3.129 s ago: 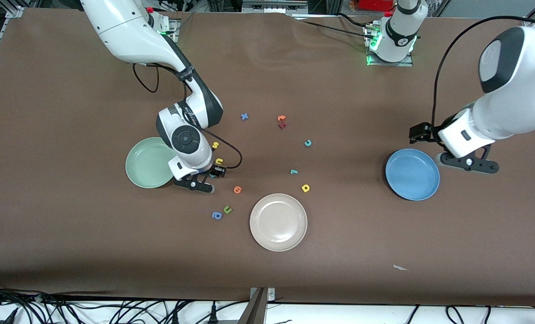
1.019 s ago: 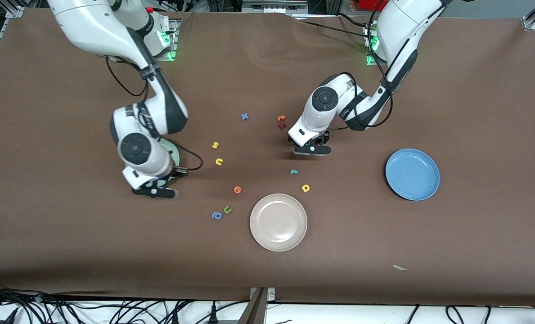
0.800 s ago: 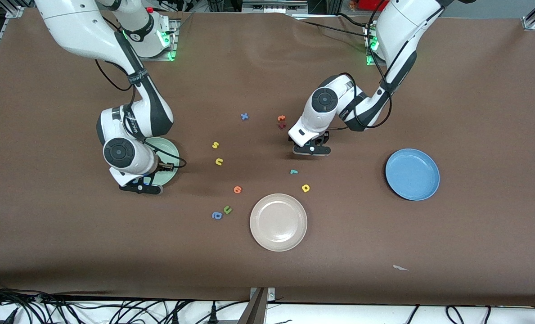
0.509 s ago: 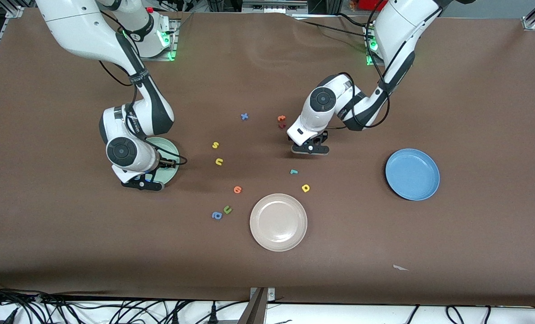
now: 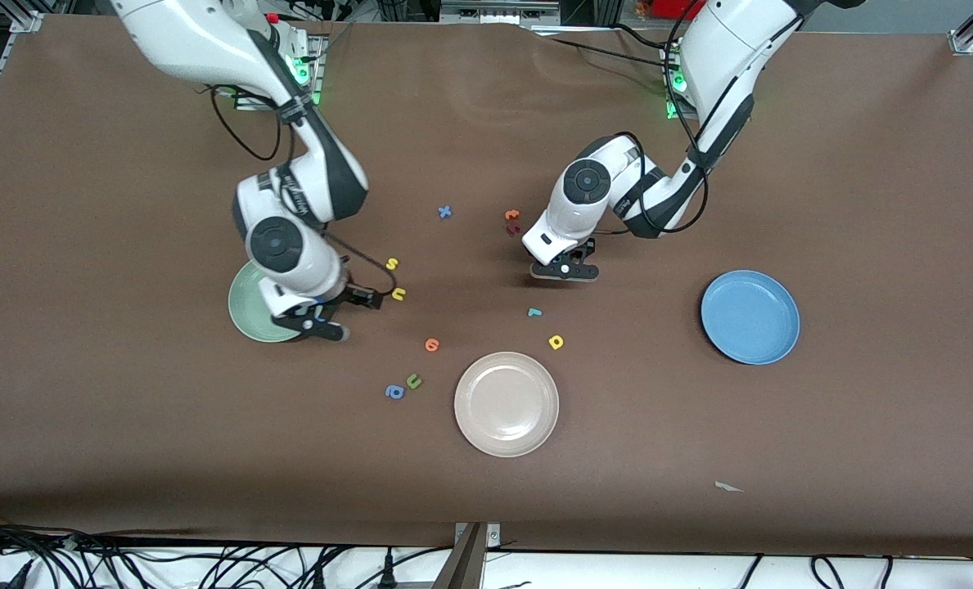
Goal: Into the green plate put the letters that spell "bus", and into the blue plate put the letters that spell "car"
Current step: 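Open the right gripper to drop the teal letter into the green plate, then grasp the yellow s with the right gripper while the left gripper grasps teal c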
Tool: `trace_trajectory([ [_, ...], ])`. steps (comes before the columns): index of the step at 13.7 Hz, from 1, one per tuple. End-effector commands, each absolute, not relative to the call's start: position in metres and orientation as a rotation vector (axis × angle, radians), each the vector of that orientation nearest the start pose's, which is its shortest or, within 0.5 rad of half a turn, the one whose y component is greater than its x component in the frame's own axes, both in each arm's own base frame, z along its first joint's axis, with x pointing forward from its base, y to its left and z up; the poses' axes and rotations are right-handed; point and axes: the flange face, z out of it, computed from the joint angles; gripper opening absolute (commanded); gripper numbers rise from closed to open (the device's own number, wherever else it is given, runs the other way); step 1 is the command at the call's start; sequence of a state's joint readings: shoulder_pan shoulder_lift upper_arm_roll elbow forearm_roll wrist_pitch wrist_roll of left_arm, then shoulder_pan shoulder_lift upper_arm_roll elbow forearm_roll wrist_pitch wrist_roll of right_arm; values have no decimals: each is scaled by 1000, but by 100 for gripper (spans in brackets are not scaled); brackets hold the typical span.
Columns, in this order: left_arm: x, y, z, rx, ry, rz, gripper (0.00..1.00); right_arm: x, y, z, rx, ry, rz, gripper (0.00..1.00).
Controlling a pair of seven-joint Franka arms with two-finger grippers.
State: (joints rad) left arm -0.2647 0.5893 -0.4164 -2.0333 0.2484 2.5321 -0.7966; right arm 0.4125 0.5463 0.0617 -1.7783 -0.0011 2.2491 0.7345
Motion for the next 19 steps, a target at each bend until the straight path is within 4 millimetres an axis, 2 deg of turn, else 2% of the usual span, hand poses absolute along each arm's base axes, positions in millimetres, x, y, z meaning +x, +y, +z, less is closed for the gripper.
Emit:
trace_trajectory([
  [1, 462, -375, 172, -3191, 54, 73, 42, 567, 331, 219, -3101, 516, 103, 65],
  [4, 462, -375, 172, -3199, 54, 64, 28, 561, 334, 199, -3114, 487, 105, 63],
  [5, 462, -375, 171, -3198, 54, 66, 28, 560, 337, 193, -3110, 490, 100, 58],
  [7, 461, -375, 167, -3196, 53, 78, 24, 553, 346, 187, -3115, 466, 99, 57],
  [9, 462, -375, 168, -3197, 53, 74, 22, 552, 346, 181, -3120, 463, 108, 54],
  [11, 472, -371, 178, -3199, 33, 50, 19, 550, 345, 178, -3126, 459, 118, 50],
  [14, 505, -332, 209, -3172, -41, 13, 16, 549, 345, 177, -3128, 454, 122, 44],
  [15, 518, -312, 218, -3162, -66, 10, 15, 549, 344, 177, -3128, 453, 119, 38],
  [17, 536, -276, 231, -3134, -130, 18, 15, 550, 346, 178, -3126, 450, 113, 19],
  [19, 560, -223, 239, -3123, -142, 15, 15, 555, 342, 189, -3127, 414, 99, 16],
])
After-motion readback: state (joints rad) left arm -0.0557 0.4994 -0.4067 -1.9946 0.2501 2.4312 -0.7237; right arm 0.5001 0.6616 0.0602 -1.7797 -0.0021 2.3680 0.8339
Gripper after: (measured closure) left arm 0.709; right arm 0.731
